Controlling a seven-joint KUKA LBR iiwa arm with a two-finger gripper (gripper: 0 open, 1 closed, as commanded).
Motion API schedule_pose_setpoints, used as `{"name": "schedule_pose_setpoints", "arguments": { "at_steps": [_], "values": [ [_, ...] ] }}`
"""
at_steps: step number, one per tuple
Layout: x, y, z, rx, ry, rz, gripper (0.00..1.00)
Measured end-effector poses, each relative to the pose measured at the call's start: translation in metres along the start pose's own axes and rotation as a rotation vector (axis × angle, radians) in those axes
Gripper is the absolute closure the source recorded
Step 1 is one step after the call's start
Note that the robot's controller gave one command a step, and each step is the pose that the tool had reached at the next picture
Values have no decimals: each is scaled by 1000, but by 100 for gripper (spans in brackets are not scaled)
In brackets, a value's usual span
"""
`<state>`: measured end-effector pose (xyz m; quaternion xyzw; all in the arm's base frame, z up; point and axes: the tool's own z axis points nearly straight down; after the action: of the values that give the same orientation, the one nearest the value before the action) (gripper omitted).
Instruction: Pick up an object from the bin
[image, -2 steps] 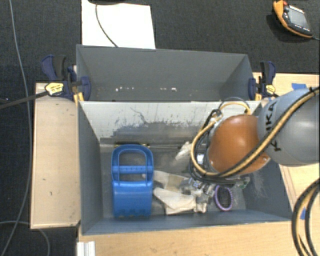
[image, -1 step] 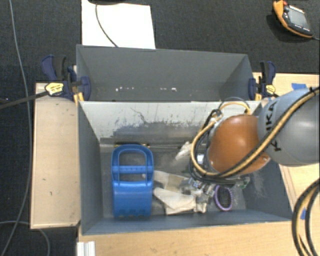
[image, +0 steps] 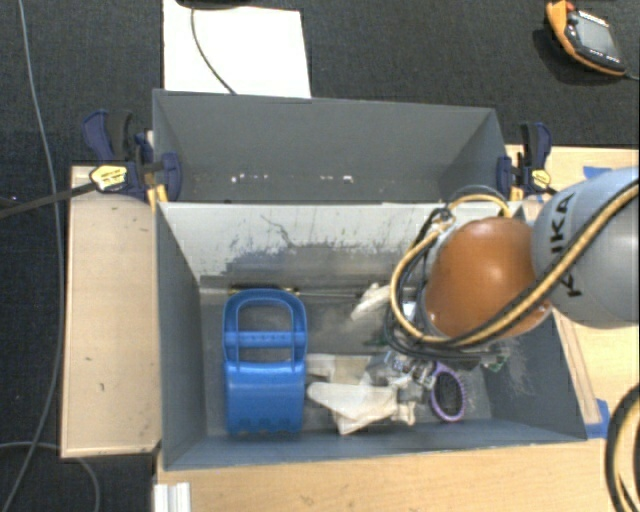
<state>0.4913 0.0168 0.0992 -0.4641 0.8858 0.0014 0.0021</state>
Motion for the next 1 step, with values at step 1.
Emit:
{"name": "schedule_pose_setpoints", "arguments": {
  "at_steps": [1],
  "values": [
    [-1, -2, -42, 6, -4, 1, 100]
  ]
}}
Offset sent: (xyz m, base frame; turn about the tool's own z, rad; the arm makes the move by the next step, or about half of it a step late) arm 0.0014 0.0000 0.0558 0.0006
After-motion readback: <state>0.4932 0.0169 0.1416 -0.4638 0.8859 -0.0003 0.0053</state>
